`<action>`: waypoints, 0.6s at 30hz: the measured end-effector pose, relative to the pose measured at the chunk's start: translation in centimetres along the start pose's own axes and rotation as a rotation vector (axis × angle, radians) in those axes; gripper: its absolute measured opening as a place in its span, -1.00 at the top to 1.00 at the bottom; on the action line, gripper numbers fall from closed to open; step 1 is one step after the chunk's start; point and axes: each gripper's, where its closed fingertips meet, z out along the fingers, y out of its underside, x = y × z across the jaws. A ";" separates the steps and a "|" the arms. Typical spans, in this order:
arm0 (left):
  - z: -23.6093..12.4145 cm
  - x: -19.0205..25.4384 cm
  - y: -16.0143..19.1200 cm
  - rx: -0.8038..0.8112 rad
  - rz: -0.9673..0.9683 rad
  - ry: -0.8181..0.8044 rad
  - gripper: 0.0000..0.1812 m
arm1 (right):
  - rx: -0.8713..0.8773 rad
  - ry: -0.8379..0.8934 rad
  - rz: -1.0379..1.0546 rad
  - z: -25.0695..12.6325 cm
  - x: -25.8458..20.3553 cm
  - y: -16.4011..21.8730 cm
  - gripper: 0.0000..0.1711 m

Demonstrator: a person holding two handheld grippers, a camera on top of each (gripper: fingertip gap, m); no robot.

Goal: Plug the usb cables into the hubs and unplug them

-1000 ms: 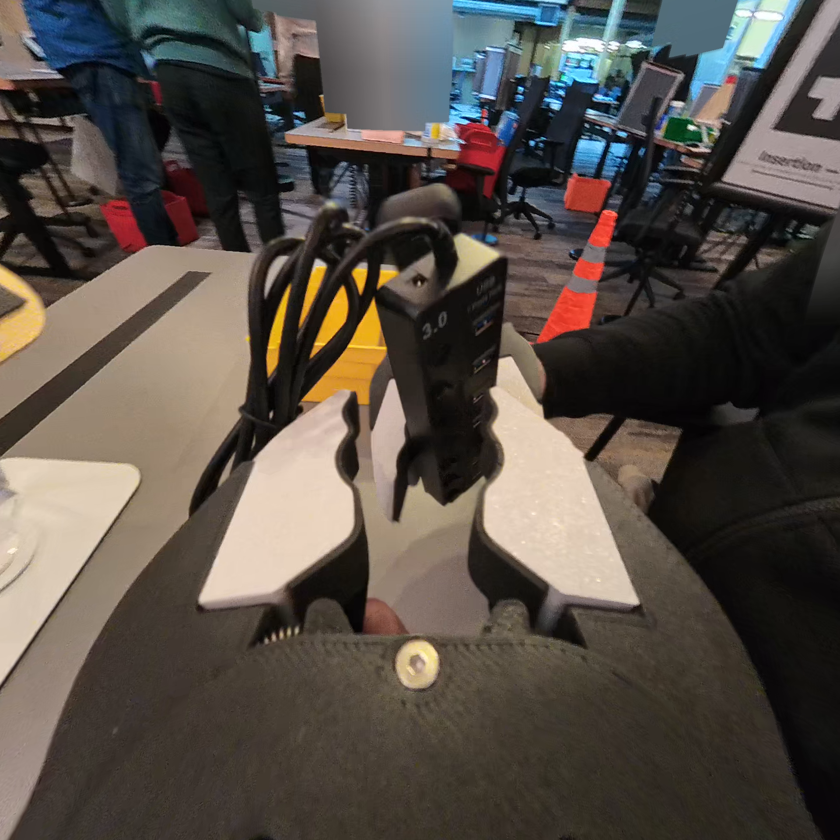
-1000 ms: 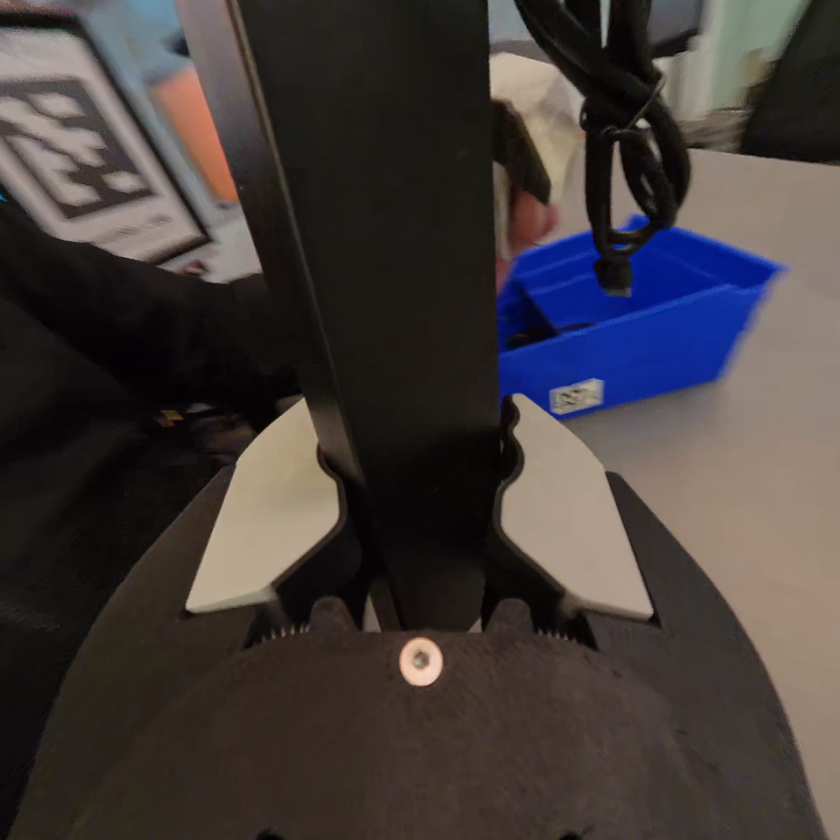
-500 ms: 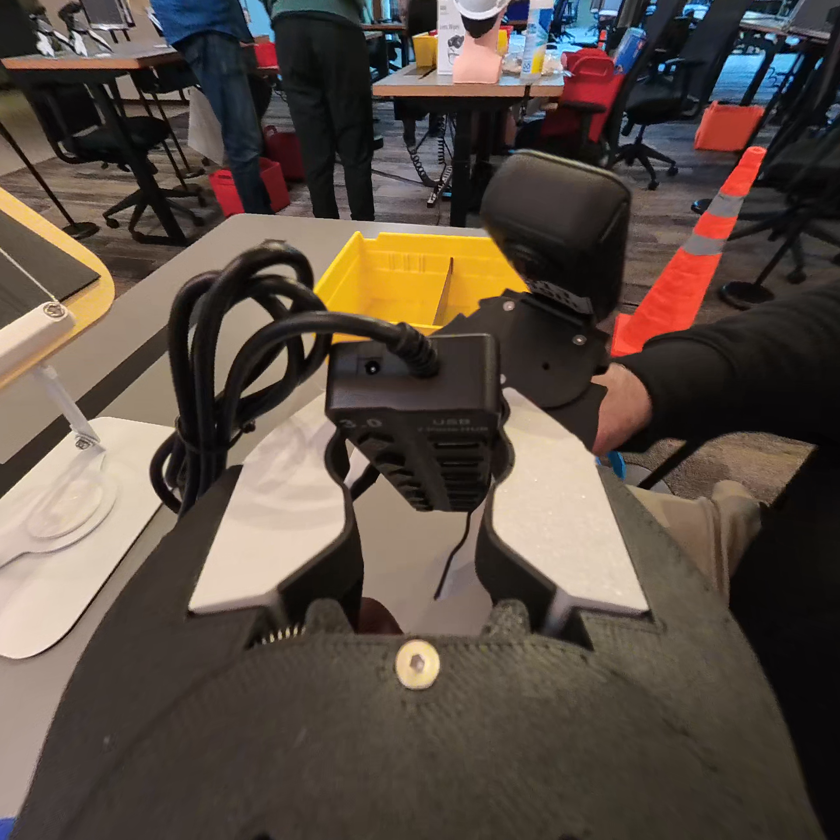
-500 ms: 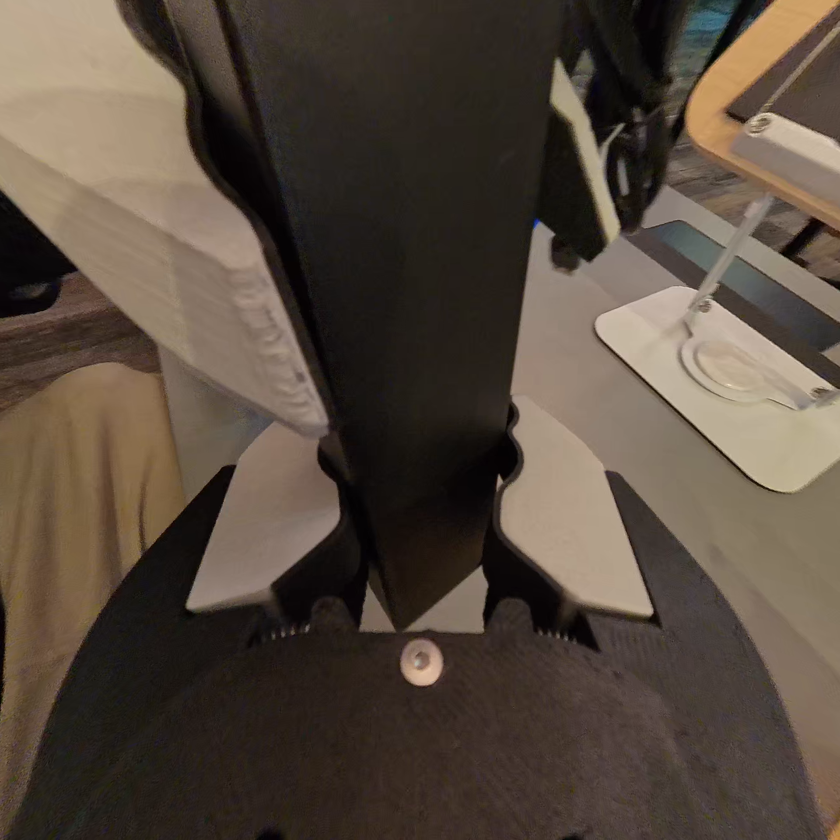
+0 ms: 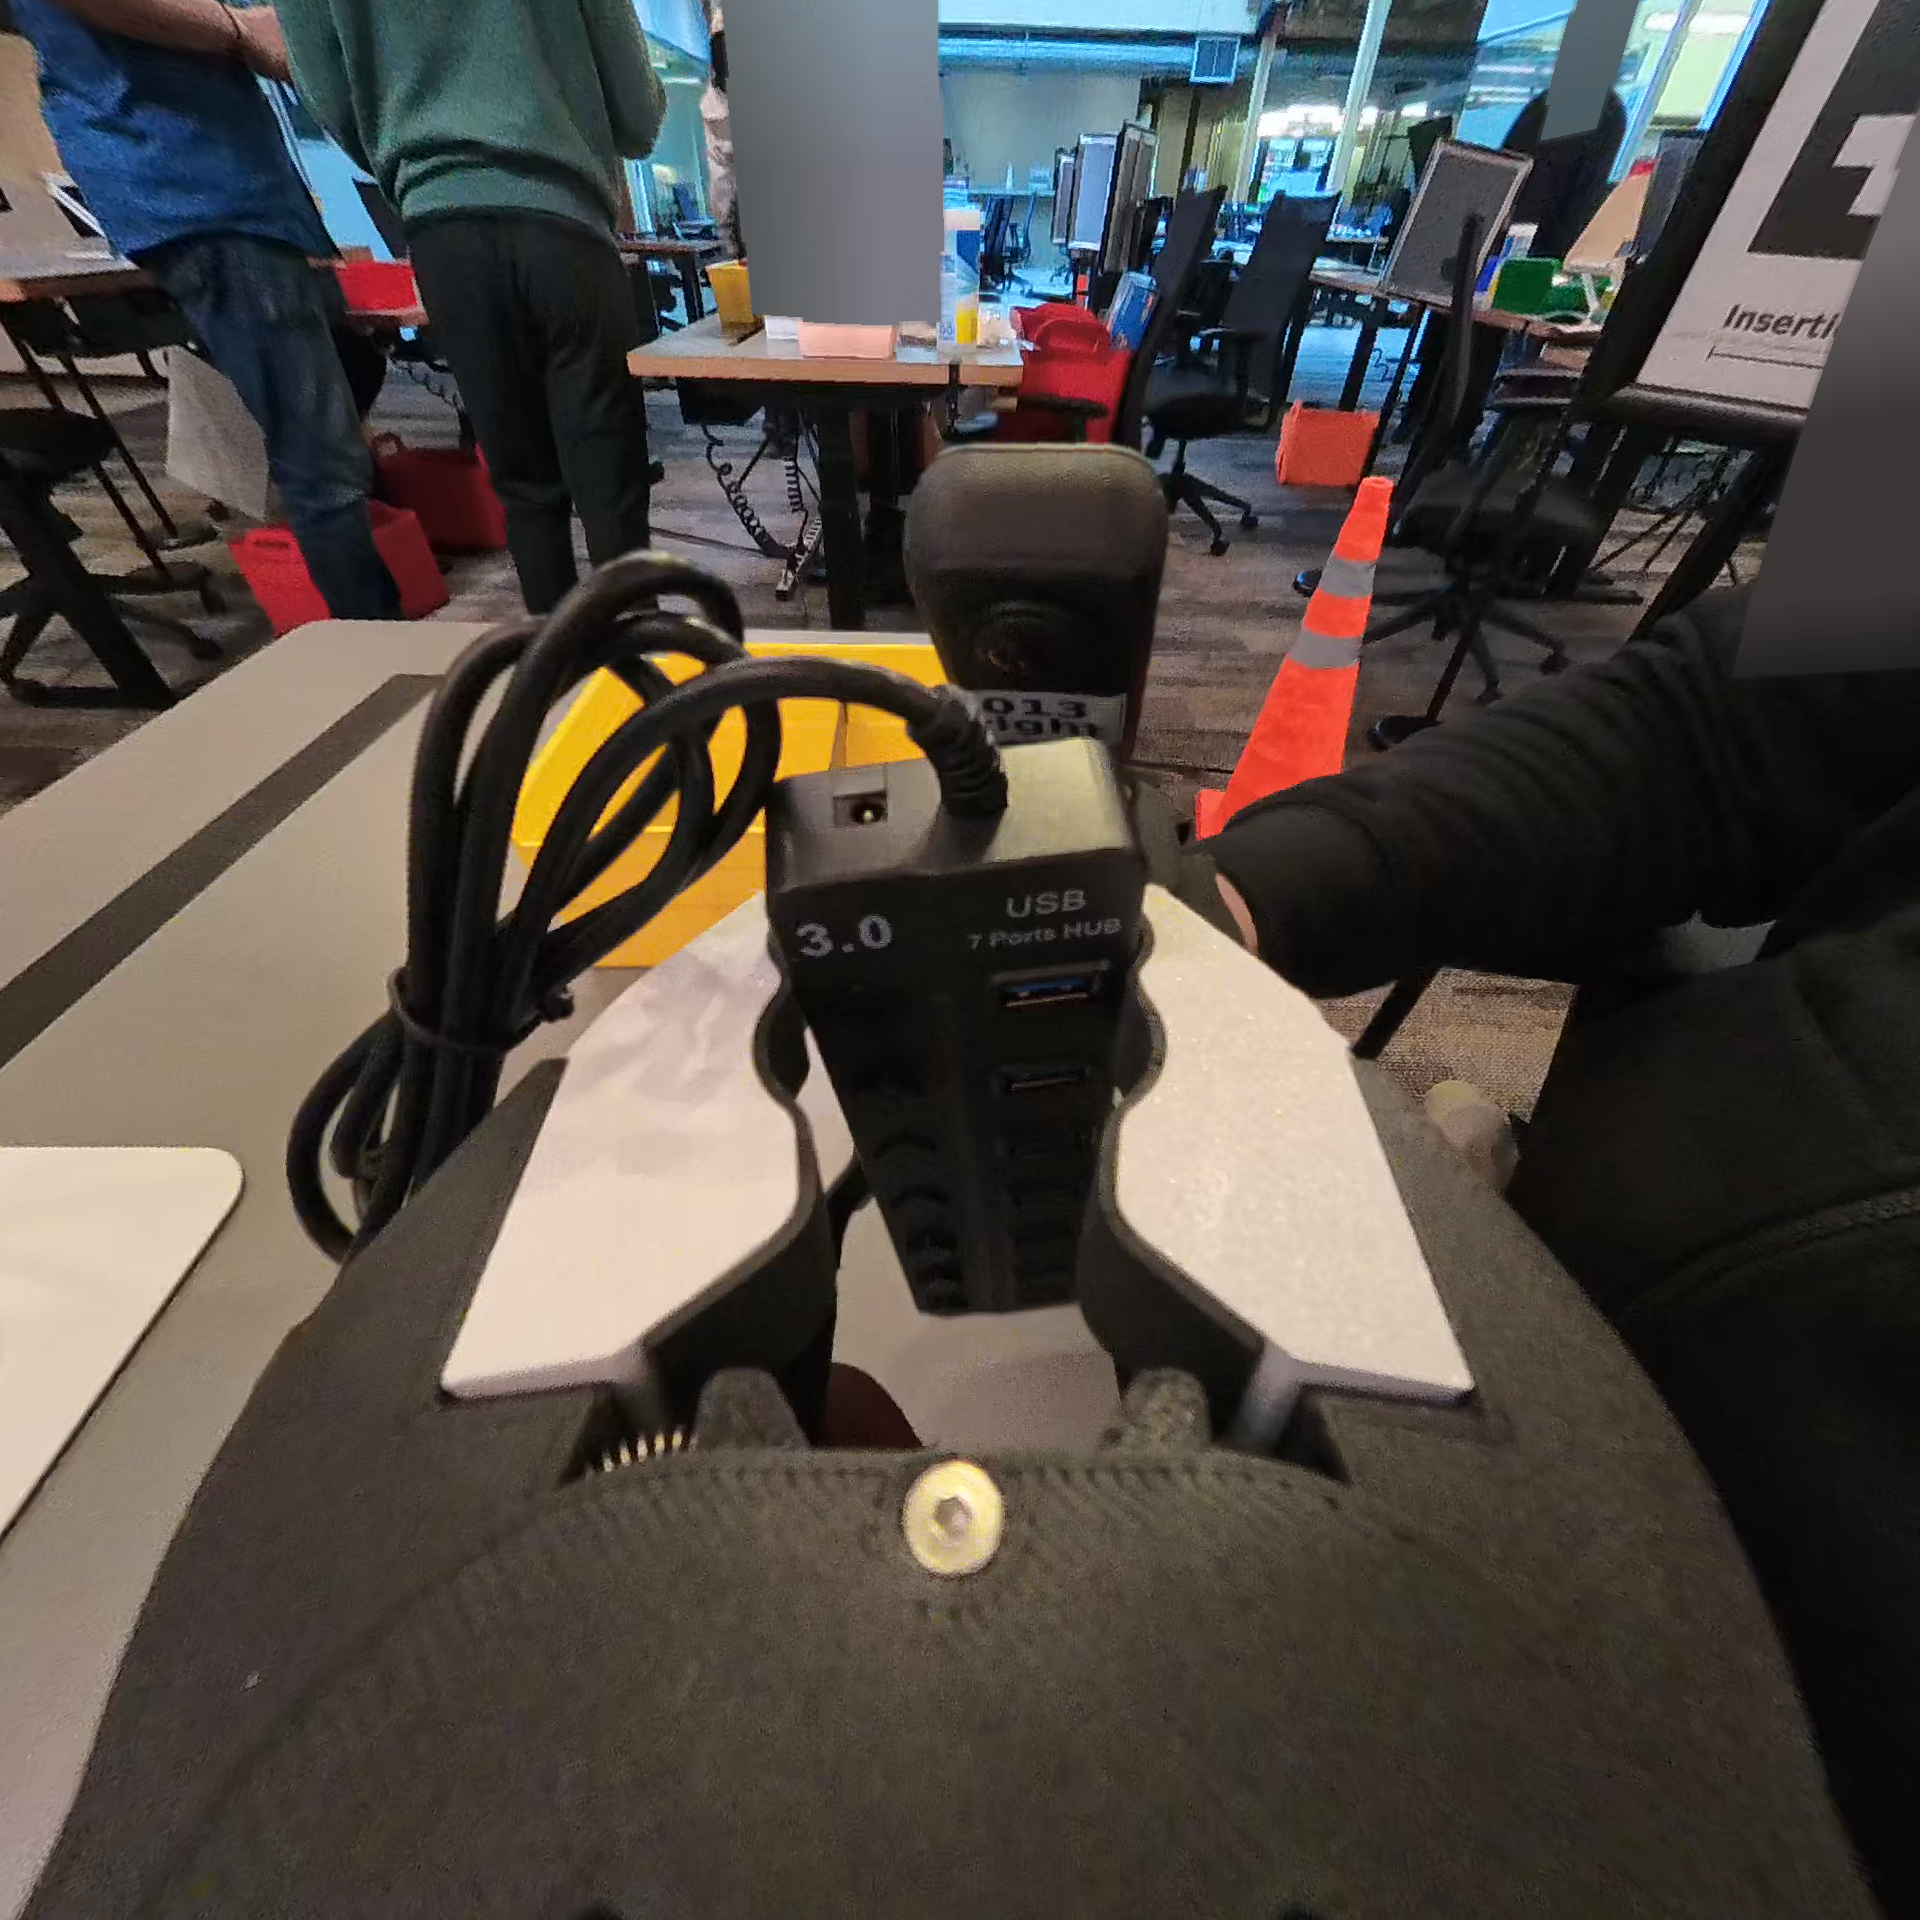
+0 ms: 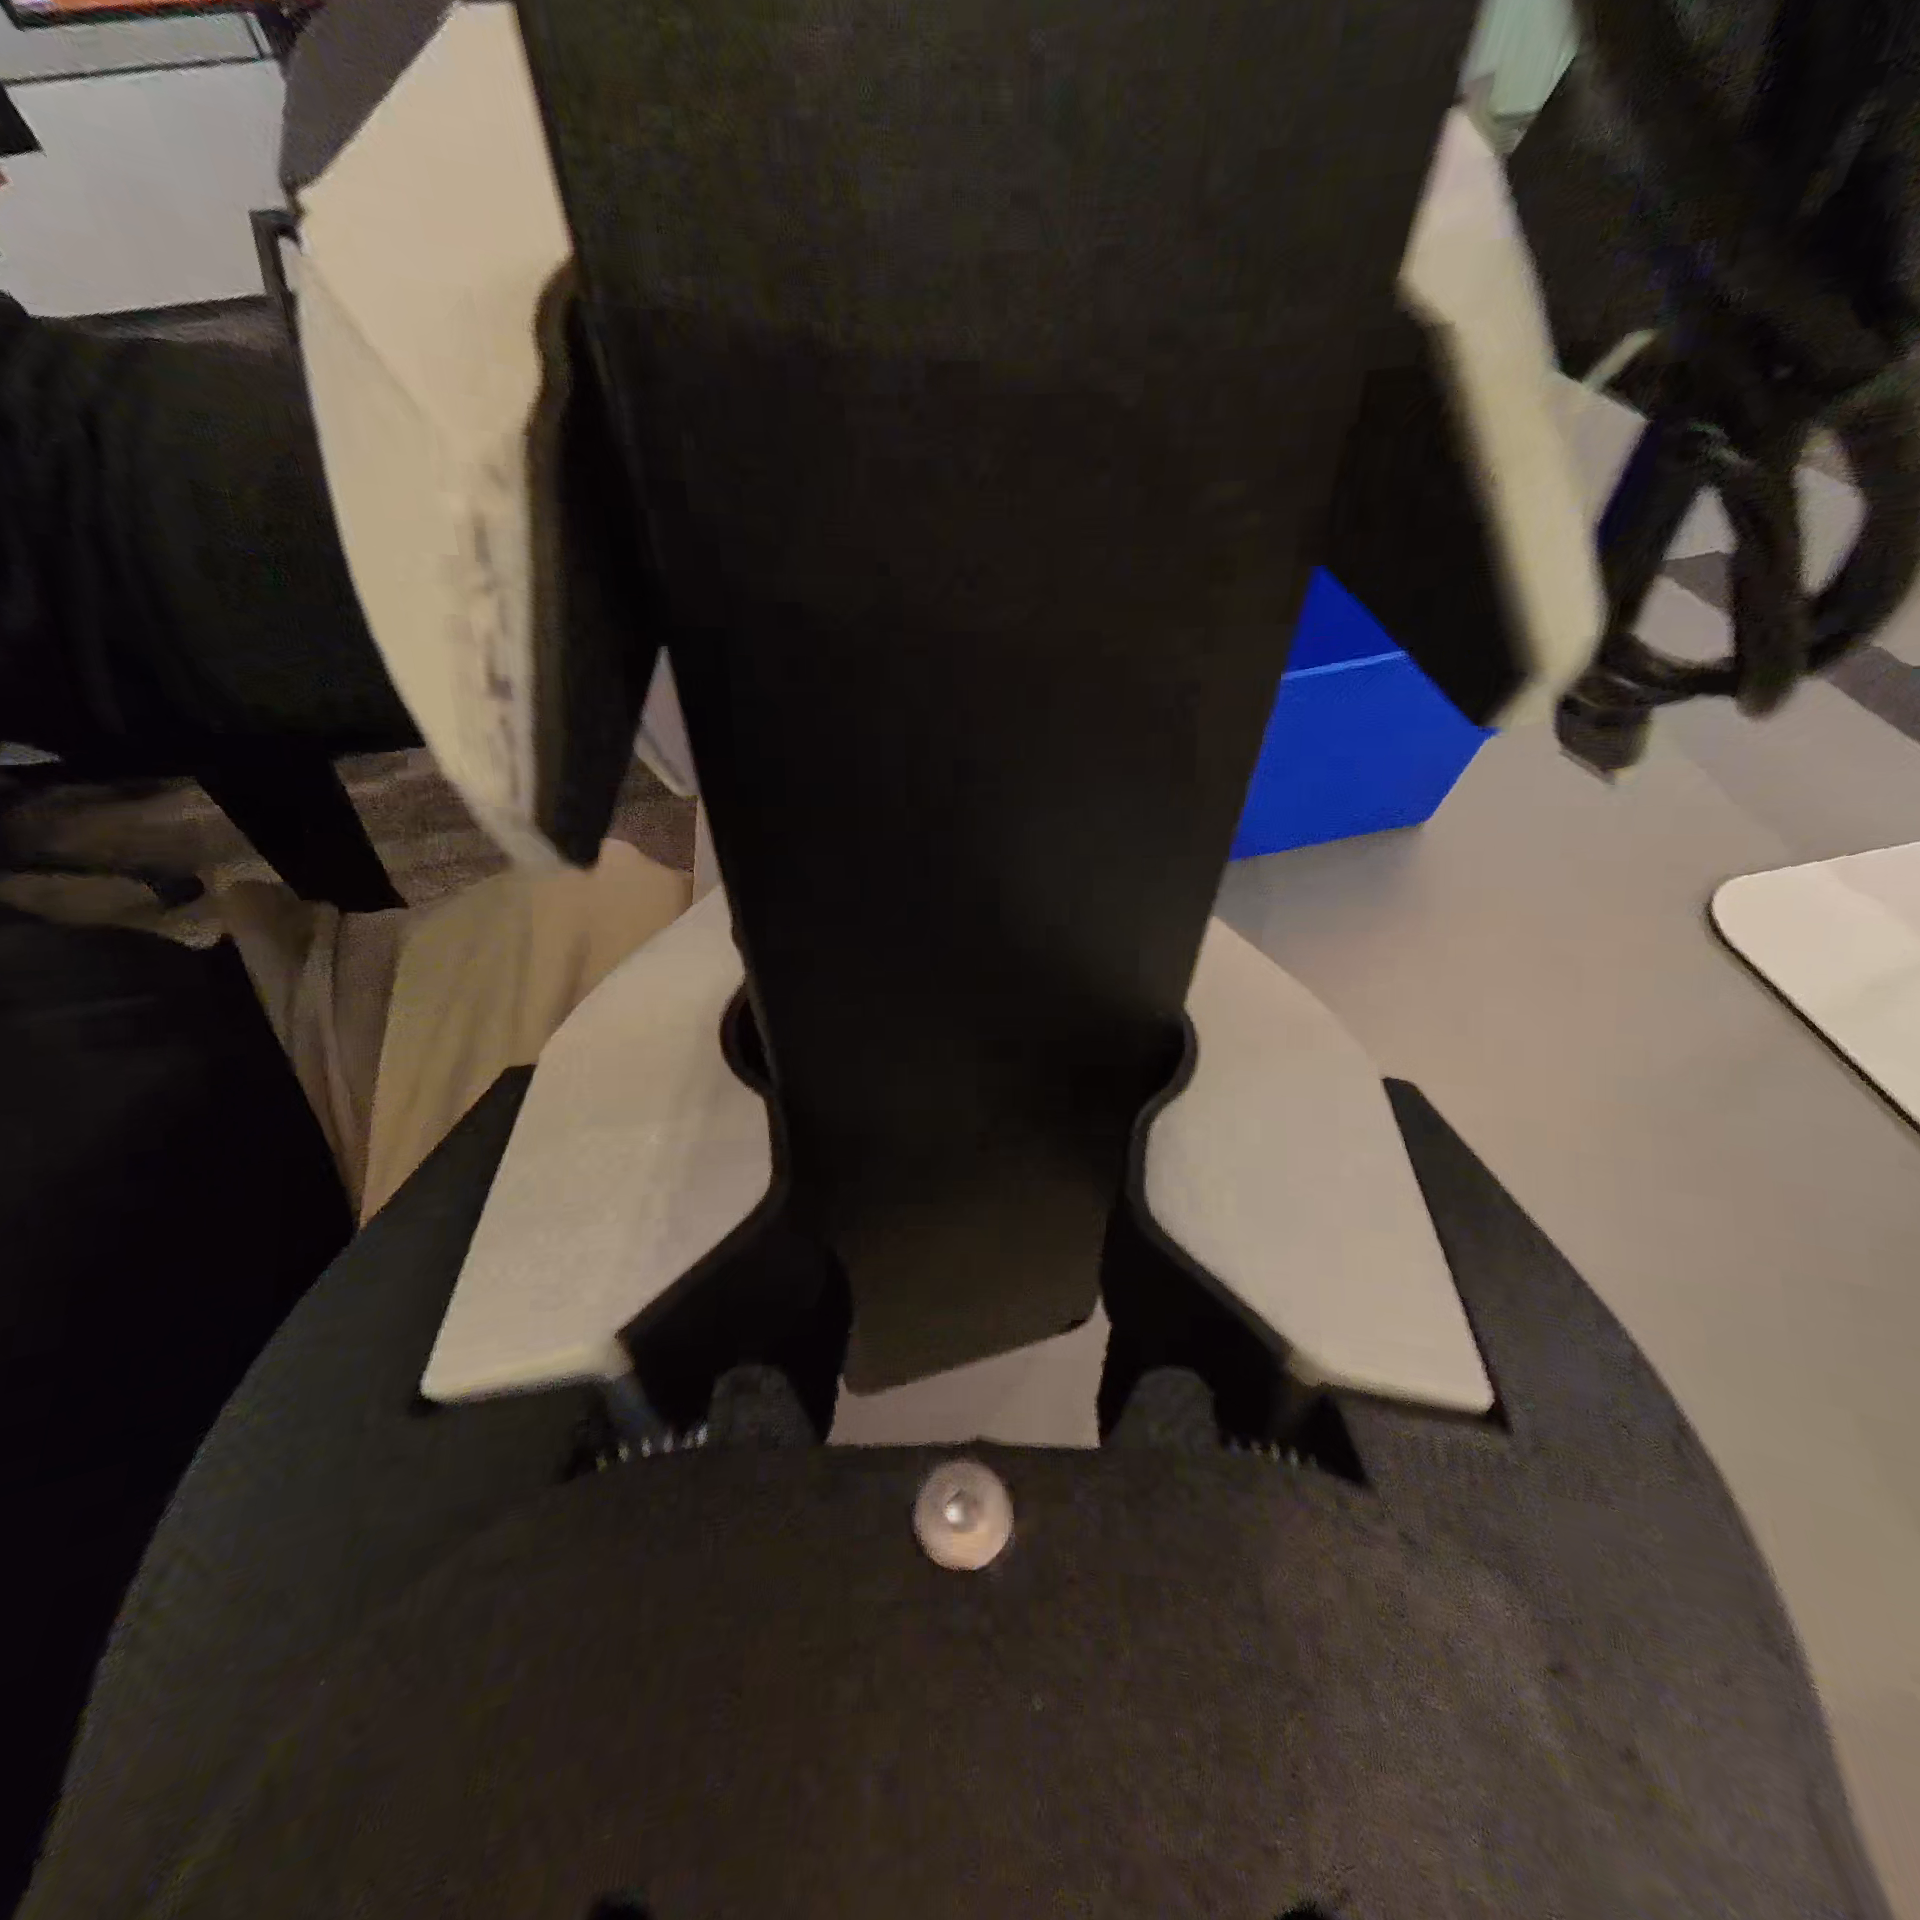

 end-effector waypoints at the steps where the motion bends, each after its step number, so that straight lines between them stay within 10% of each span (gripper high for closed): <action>1: -0.1 -0.1 0.0 0.002 -0.001 0.002 0.37 | 0.008 0.000 0.003 -0.2 0.1 -0.1 0.20; 18: -0.3 1.0 -0.8 0.078 -0.009 0.063 0.39 | 0.069 -0.116 0.044 -0.3 -1.3 -0.8 0.19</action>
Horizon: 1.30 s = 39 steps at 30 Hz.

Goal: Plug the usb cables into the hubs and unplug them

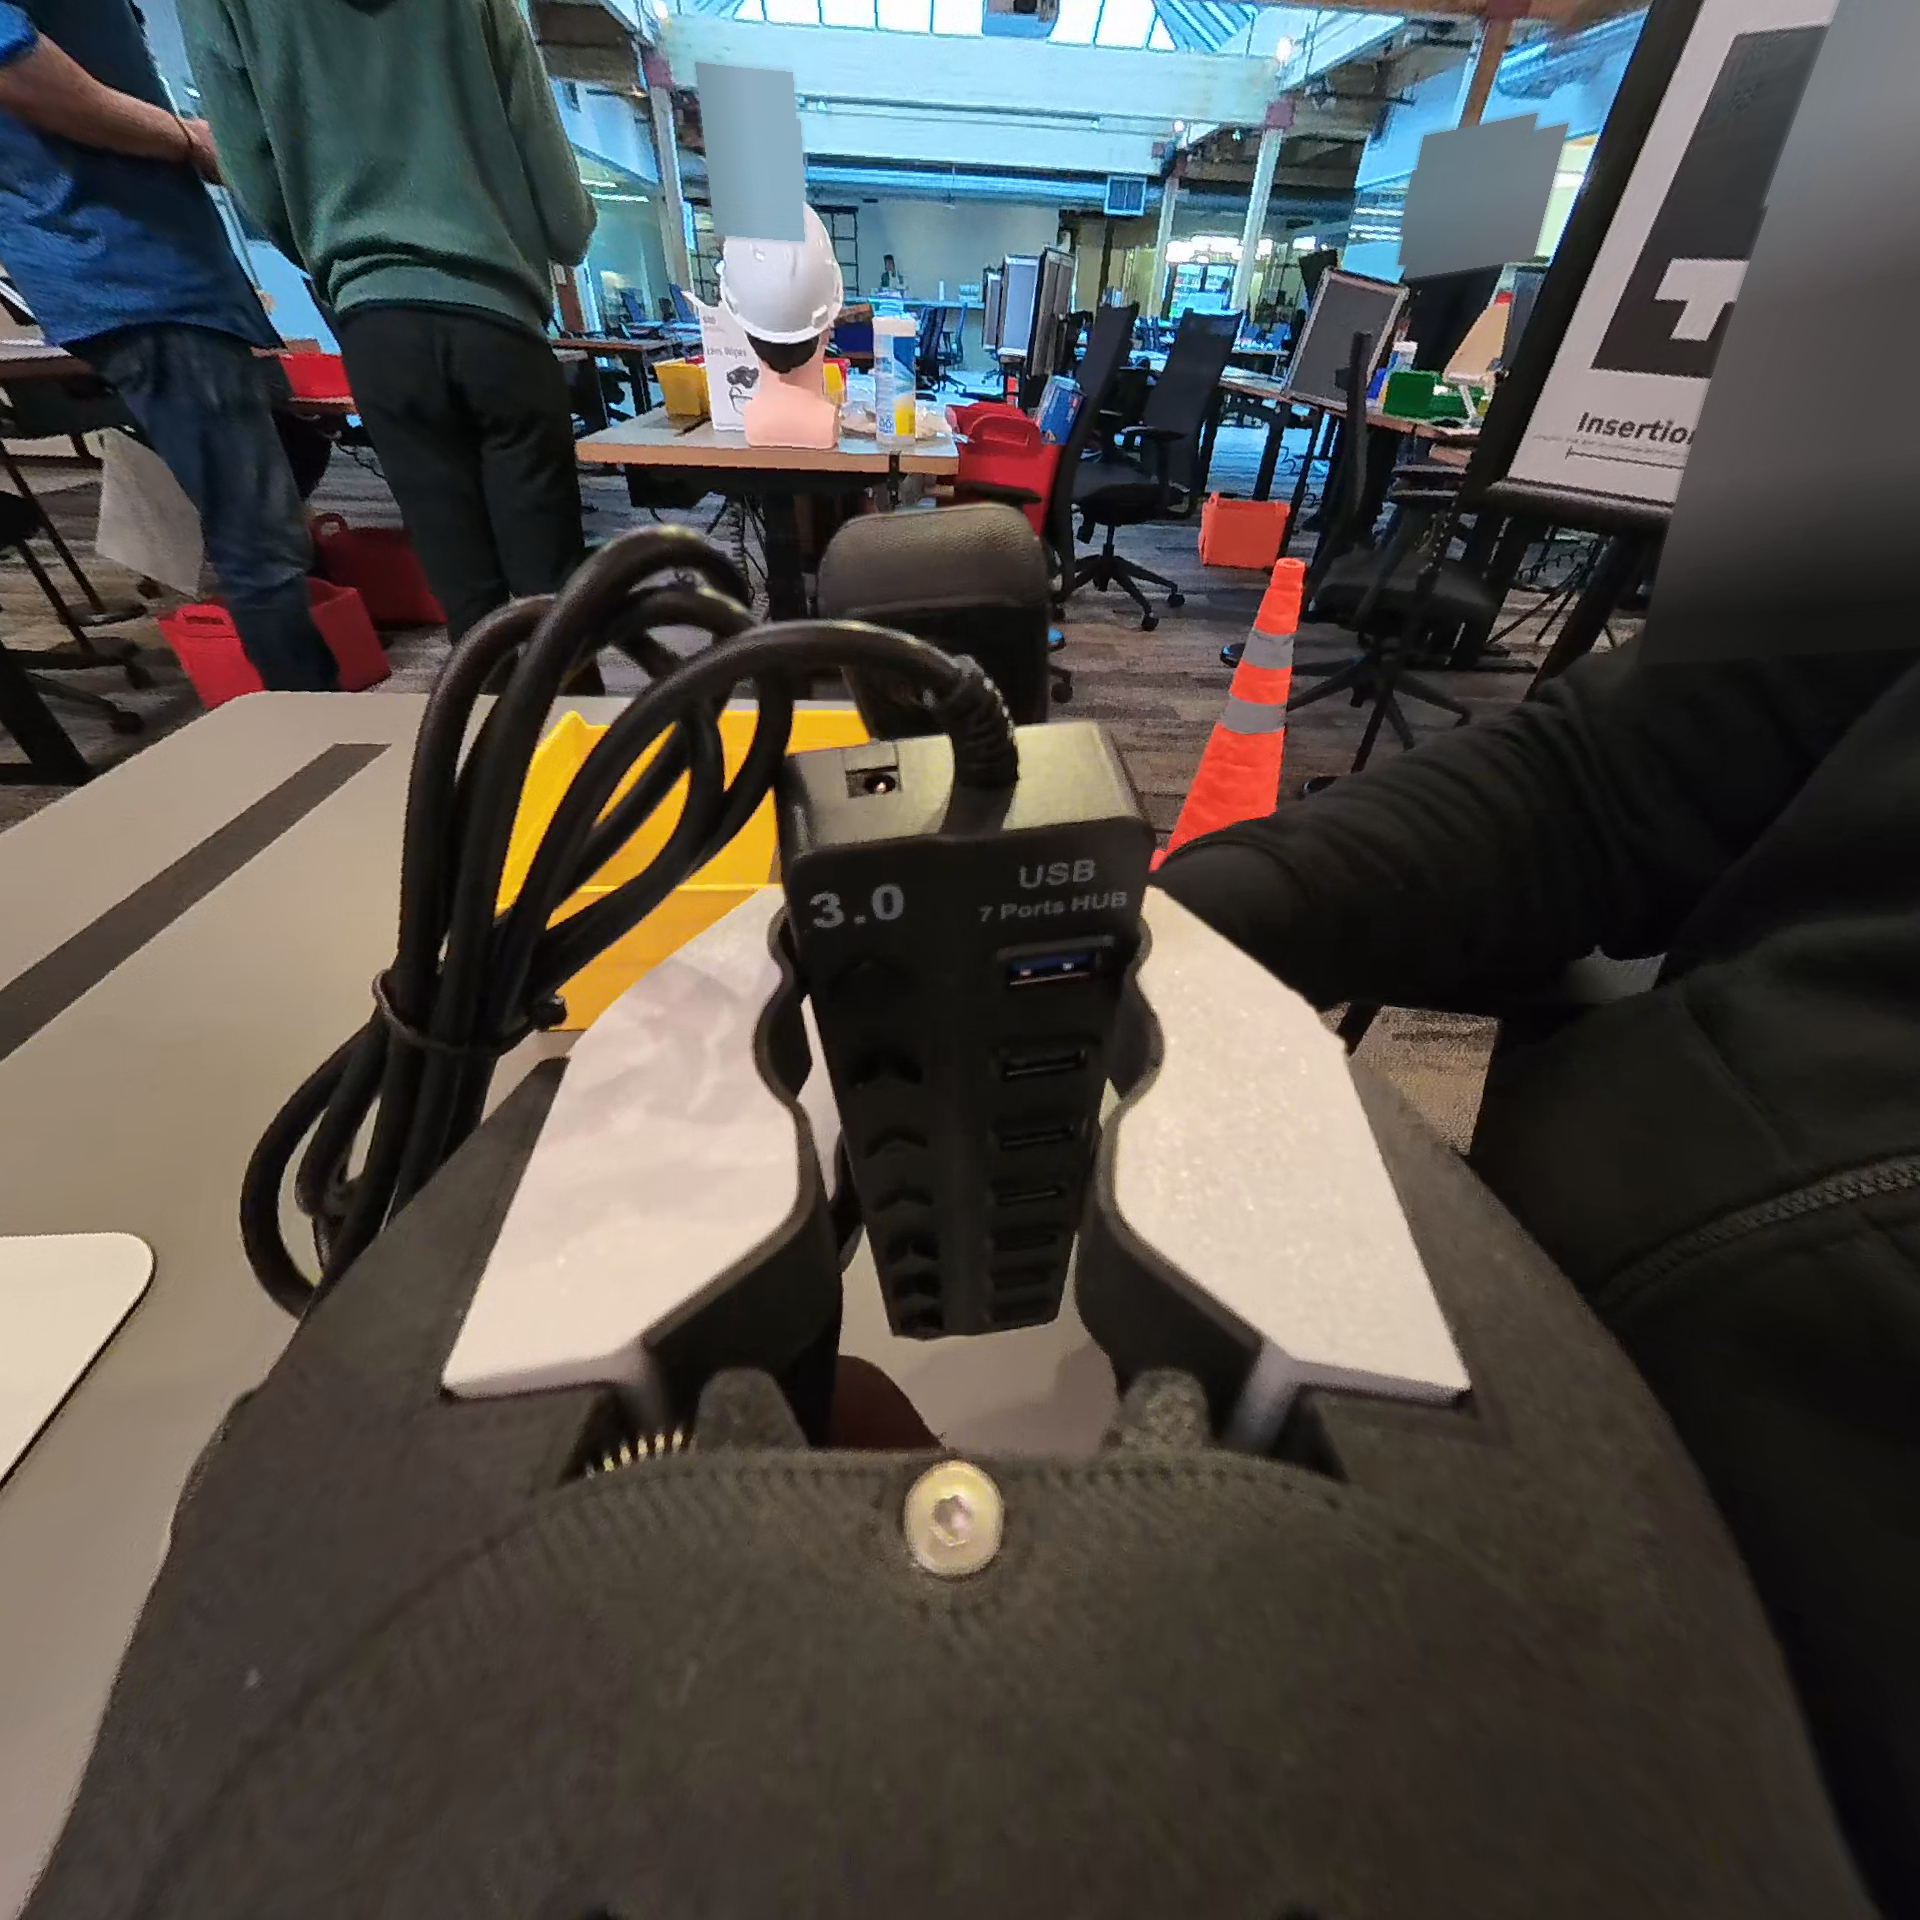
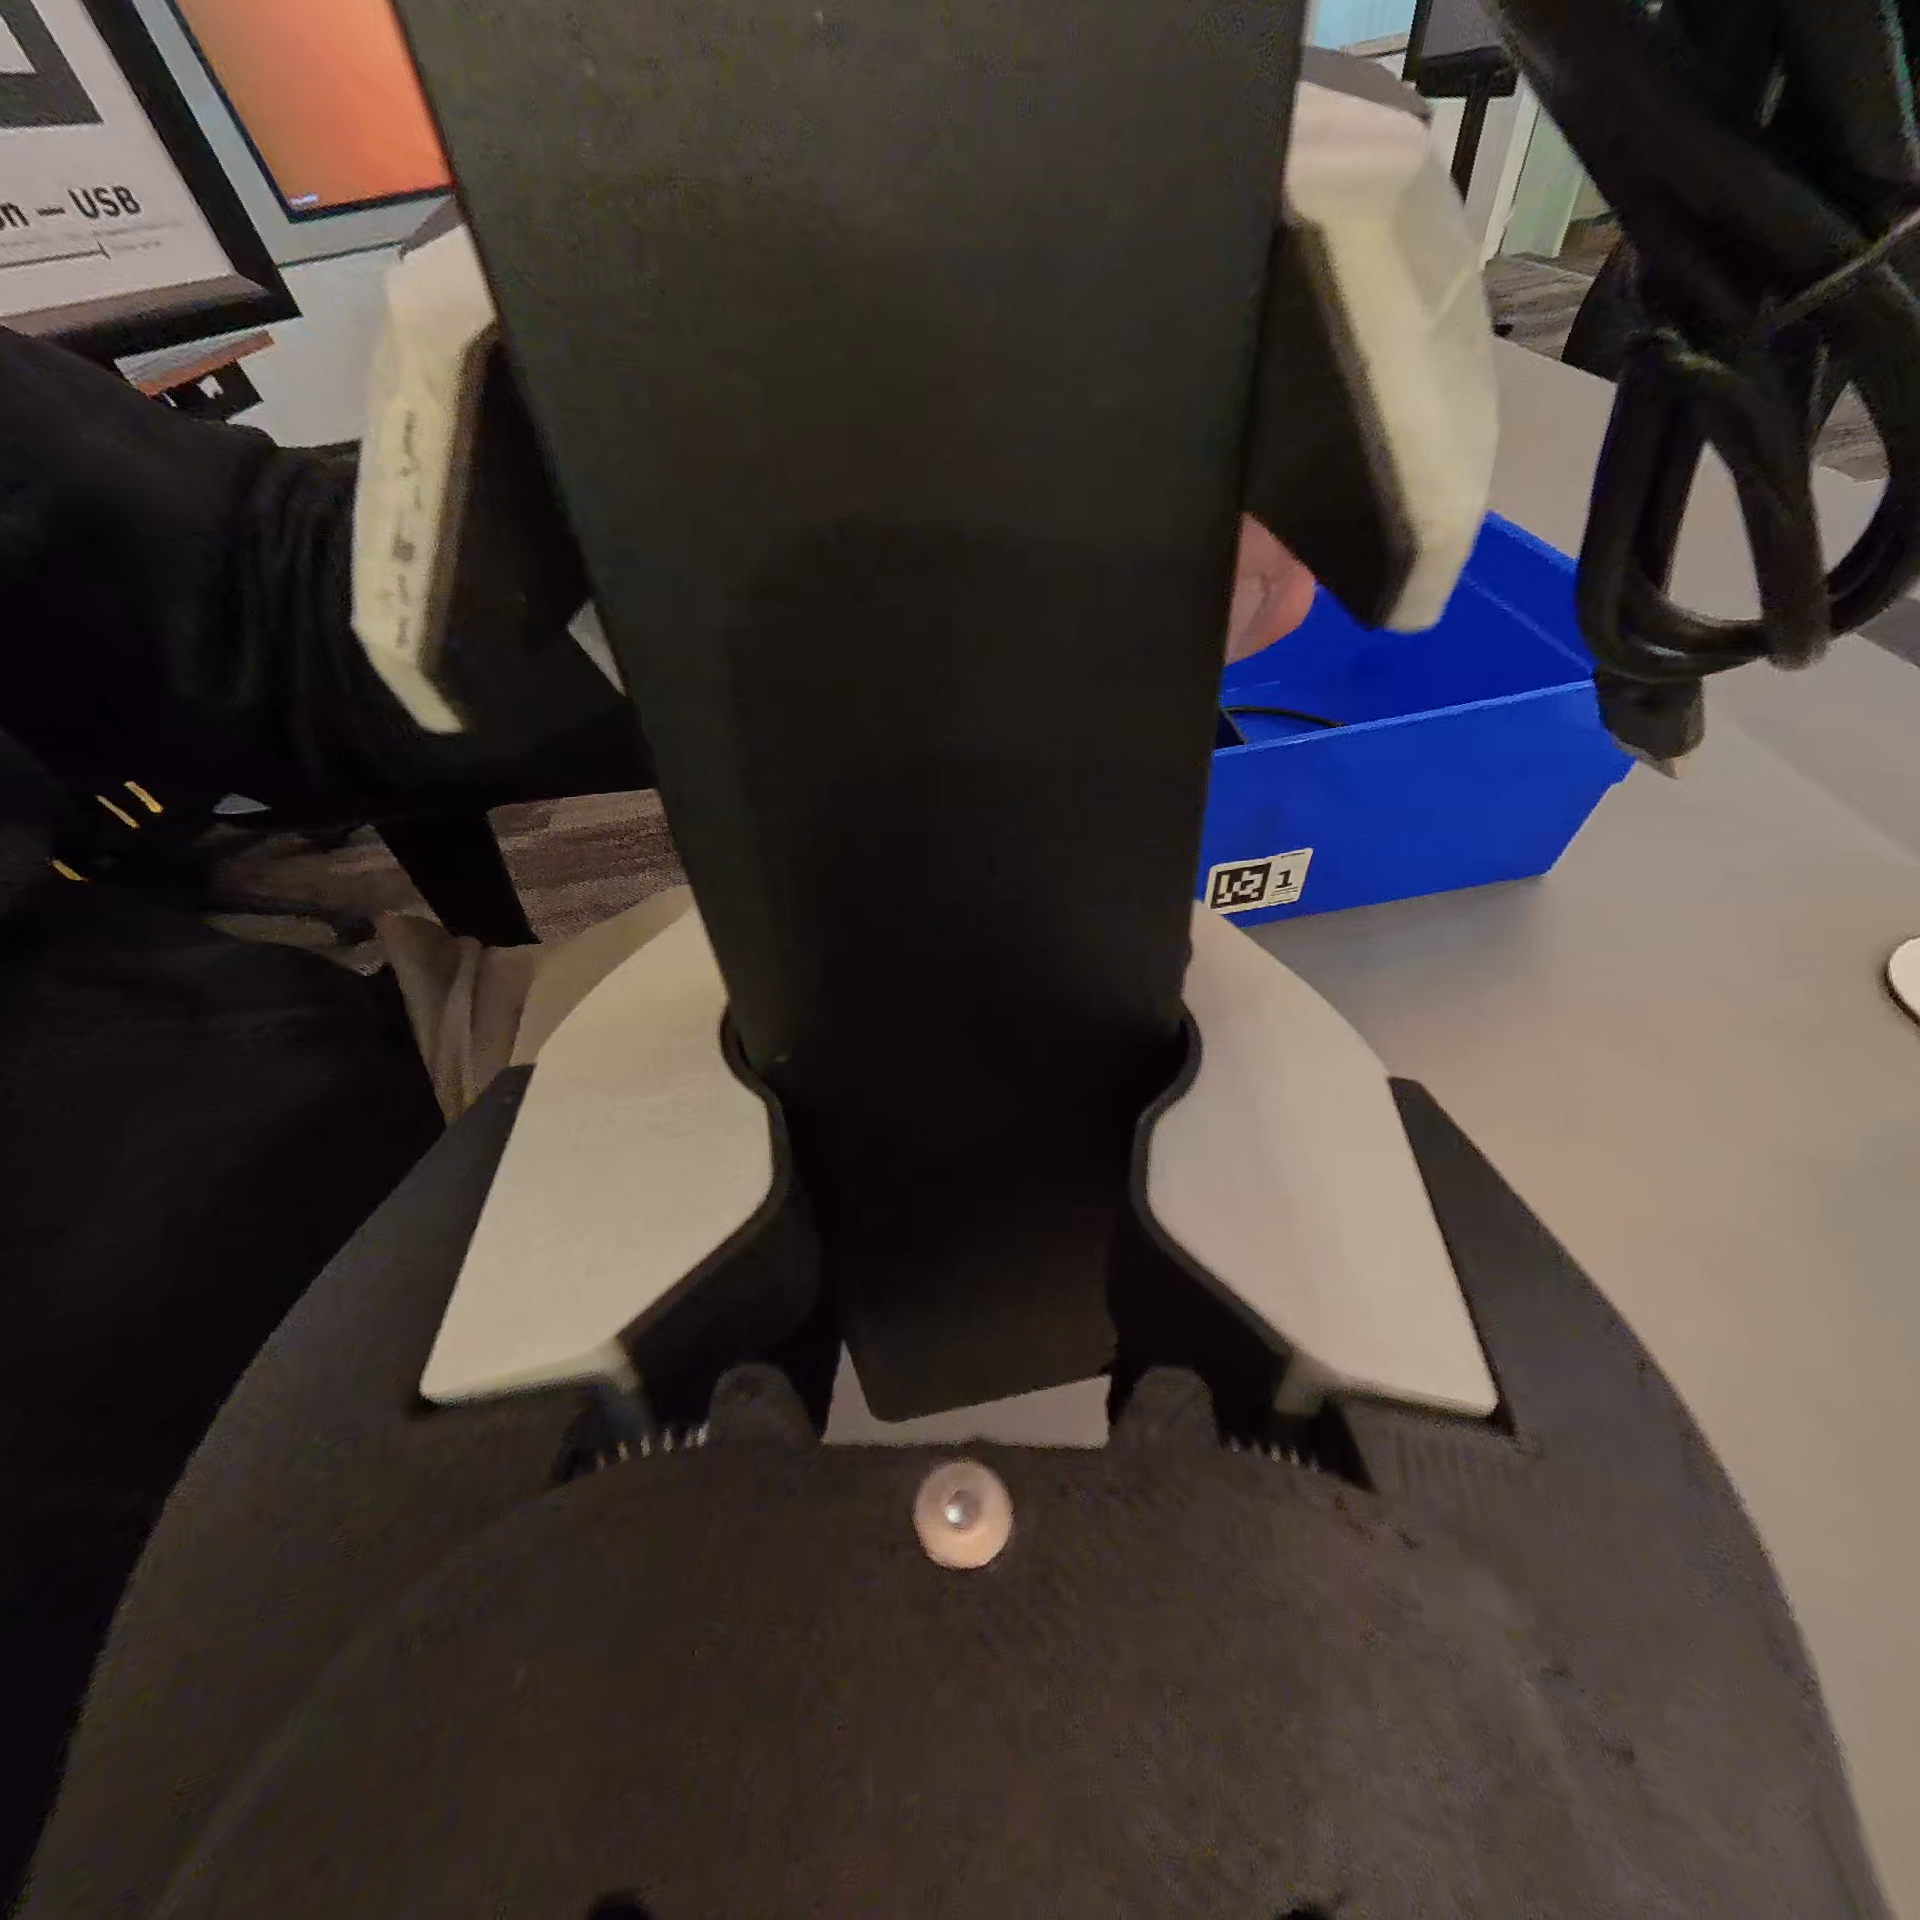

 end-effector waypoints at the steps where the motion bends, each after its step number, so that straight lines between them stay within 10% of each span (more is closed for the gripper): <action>1: 0.0 -0.1 0.0 0.001 -0.001 -0.004 0.39 | -0.005 0.004 -0.001 -0.1 0.1 0.0 0.19; 10: -2.6 -2.4 1.1 -0.270 0.099 -0.141 0.05 | 0.054 0.038 0.055 -1.7 1.4 -0.8 0.20; 17: -17.0 -9.9 -0.3 -0.574 0.316 -0.704 0.26 | 0.083 0.114 0.109 -3.5 3.8 -0.2 0.21; 29: -26.8 -18.4 17.6 -1.202 0.115 -0.838 0.61 | 0.056 0.130 0.127 -3.1 5.0 0.9 0.21; 39: -28.3 -20.9 24.2 -1.442 0.066 -0.760 0.59 | 0.094 0.128 0.166 -3.9 5.9 1.0 0.20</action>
